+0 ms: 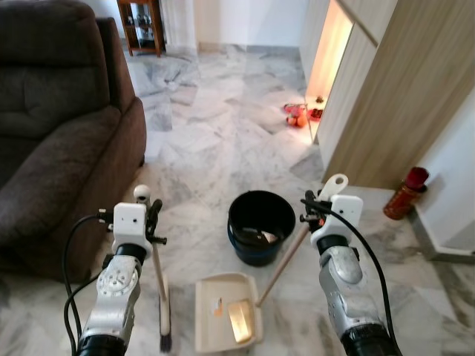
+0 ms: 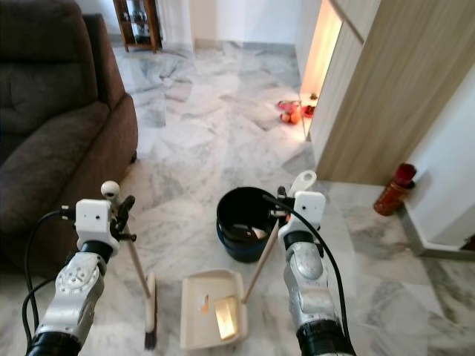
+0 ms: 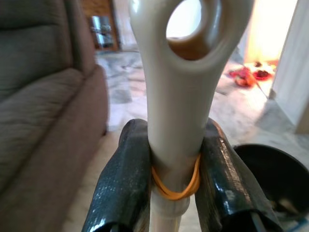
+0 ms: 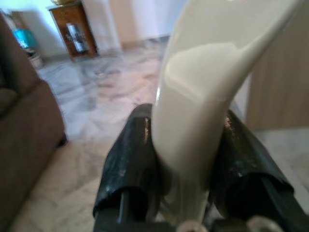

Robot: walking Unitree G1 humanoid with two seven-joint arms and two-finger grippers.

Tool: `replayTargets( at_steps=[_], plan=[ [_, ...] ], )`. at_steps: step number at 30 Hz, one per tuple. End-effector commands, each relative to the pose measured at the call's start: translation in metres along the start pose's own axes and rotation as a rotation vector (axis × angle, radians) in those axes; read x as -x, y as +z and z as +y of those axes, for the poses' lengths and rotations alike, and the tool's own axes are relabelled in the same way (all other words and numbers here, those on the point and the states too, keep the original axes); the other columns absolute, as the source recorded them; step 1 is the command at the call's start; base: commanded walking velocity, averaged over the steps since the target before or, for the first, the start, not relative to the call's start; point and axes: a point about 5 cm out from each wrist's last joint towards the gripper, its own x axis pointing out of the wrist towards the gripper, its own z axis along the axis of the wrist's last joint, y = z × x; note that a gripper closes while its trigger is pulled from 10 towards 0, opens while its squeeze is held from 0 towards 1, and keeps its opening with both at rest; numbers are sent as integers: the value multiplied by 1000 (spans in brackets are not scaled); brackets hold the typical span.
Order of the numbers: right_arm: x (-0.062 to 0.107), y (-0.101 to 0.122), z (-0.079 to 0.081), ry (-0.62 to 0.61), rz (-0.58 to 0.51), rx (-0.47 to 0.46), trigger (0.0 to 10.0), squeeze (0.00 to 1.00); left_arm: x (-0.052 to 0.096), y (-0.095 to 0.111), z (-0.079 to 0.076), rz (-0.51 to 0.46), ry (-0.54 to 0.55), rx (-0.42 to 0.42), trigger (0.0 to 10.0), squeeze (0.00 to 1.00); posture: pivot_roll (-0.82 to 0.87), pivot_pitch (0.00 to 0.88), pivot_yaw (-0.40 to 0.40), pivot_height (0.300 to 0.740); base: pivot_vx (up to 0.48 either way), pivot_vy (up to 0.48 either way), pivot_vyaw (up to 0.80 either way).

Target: Sweep floor

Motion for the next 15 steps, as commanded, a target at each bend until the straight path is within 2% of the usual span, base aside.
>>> replayTargets(
  at_steps=[1, 10, 15],
  plan=[
    [-3, 9, -1, -6, -42, 5, 10000, 0, -4, 11, 0, -52, -9, -11, 10000, 0, 127, 0, 14, 740, 0, 0, 0],
    [-4, 13, 0, -9, -56, -3, 10000, 0, -4, 11, 0, -47, -12, -10, 10000, 0, 128, 0, 16, 740, 0, 0, 0],
    [-4, 25, -4, -36, -102, -5, 10000, 0, -4, 11, 0, -46, -14, -10, 10000, 0, 124, 0, 18, 740, 0, 0, 0]
  ],
)
